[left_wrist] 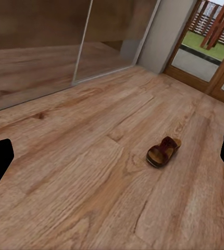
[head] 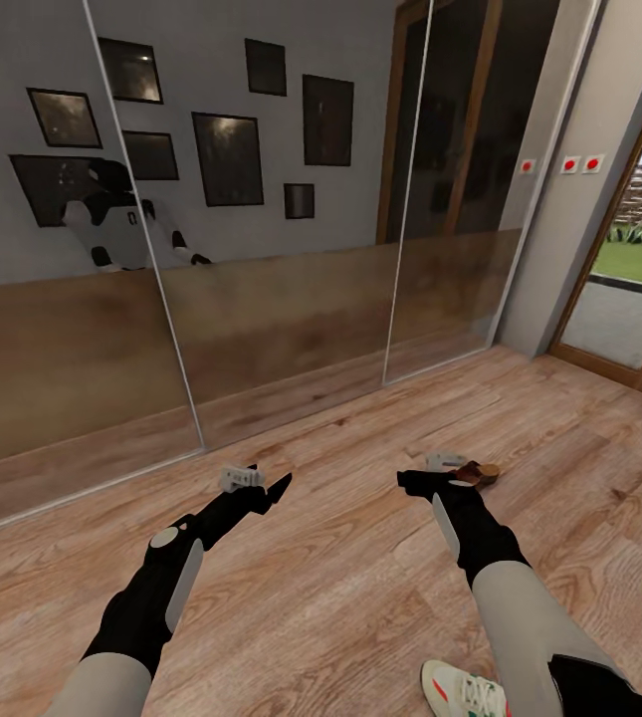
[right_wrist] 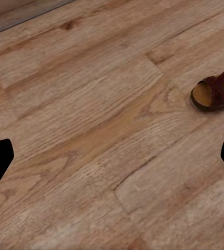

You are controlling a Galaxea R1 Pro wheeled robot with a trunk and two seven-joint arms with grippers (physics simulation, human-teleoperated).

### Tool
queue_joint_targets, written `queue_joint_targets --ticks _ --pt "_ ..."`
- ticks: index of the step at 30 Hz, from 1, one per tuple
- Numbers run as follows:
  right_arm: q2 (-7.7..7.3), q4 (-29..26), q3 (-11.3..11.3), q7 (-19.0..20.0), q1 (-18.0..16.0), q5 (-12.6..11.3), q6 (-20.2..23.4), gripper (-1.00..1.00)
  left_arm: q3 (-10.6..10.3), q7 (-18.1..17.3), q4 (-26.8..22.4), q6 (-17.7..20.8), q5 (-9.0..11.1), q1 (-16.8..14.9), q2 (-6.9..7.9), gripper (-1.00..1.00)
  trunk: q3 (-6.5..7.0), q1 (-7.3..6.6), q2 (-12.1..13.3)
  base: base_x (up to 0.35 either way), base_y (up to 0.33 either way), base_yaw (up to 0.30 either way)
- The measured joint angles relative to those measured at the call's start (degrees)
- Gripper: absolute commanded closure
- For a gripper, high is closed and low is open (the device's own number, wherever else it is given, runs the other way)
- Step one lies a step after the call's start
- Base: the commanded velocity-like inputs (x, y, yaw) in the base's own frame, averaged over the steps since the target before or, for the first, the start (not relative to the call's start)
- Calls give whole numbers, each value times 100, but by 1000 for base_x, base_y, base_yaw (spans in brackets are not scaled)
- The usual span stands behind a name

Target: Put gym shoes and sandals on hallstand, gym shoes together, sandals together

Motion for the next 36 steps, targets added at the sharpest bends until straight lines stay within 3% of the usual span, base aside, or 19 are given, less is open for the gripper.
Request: queue_joint_targets --ticks 5,11,21,36 --pt "-58 6 49 -35 2 28 -65 -100 41 -16 -55 -53 60 0 -27 -100 0 0 0 0 -55 0" --pt "-14 13 58 -228 2 30 -53 -100 37 -10 -58 -45 77 0 -27 -100 0 0 0 0 0 0" --pt "4 18 62 -297 2 31 -54 -100 36 -3 -63 -40 291 -1 -27 -100 0 0 0 0 0 0" --pt "5 15 69 -271 2 31 -53 -100 42 7 -62 -35 312 0 -26 -100 0 0 0 0 -92 0"
